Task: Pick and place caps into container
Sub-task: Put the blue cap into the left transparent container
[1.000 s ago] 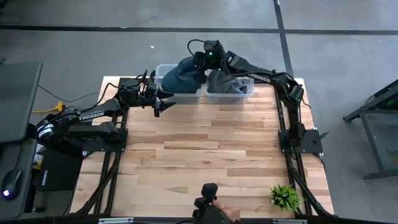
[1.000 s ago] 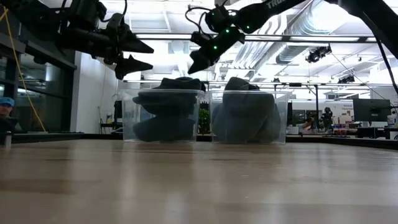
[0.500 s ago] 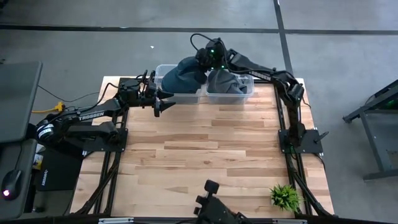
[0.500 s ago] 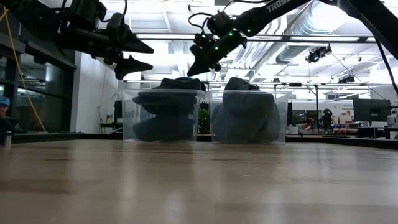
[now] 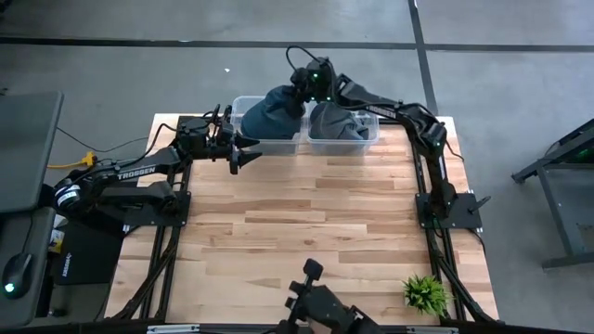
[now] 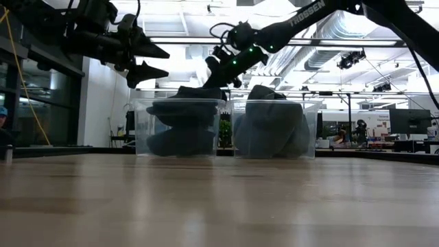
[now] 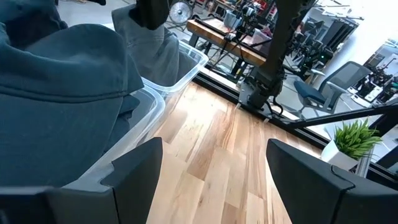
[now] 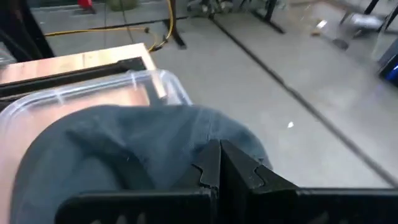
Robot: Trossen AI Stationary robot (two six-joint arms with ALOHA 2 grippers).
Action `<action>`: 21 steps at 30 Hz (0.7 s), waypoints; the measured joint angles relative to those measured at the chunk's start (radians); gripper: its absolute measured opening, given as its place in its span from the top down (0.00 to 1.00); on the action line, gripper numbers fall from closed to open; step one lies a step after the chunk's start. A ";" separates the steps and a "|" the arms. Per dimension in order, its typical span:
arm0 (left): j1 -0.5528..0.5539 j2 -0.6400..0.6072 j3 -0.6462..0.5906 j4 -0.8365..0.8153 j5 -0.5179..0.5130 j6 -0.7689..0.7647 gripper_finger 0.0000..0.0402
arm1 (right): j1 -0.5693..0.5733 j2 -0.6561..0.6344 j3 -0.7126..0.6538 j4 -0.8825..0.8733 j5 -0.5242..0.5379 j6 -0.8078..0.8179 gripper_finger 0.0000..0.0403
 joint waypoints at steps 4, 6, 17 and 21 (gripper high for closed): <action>0.000 0.000 0.000 0.000 0.010 0.001 0.29 | -0.005 0.007 0.001 -0.084 -0.092 0.018 1.00; 0.000 0.000 0.000 0.000 0.010 0.005 0.29 | 0.001 0.008 0.001 -0.126 -0.114 0.018 1.00; 0.000 0.000 0.000 0.000 0.010 0.007 0.29 | 0.065 0.074 0.001 -0.169 -0.166 -0.004 1.00; 0.000 0.000 0.000 0.000 0.014 0.007 0.29 | 0.087 0.106 0.004 -0.143 -0.170 -0.022 1.00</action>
